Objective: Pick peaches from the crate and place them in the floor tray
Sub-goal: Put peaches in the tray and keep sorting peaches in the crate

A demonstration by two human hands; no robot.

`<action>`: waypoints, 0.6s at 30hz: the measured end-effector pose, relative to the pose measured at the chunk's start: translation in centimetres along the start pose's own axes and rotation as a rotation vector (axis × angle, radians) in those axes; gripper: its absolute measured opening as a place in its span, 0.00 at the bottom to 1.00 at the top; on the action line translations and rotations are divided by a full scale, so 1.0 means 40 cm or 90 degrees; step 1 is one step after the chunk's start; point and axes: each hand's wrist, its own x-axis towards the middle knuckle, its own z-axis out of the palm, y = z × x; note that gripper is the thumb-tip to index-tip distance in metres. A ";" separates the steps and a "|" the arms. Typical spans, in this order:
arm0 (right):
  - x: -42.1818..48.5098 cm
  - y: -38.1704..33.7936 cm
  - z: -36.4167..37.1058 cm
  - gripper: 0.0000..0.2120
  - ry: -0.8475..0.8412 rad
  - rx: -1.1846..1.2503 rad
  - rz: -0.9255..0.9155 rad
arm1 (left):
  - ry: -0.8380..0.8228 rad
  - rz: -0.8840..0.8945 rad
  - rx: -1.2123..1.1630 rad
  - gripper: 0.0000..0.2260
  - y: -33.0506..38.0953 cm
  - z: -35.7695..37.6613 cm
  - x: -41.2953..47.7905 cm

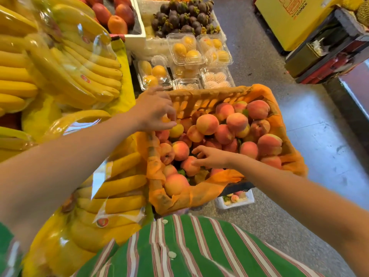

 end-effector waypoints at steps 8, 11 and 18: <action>0.108 0.017 0.089 0.29 0.068 -0.076 0.089 | -0.012 0.013 -0.034 0.17 -0.024 0.034 -0.042; 0.102 0.021 0.086 0.27 0.088 -0.104 0.077 | -0.006 0.017 -0.037 0.18 -0.022 0.031 -0.033; 0.005 0.028 0.018 0.25 0.087 0.052 0.000 | -0.026 0.057 -0.051 0.15 0.000 0.022 -0.001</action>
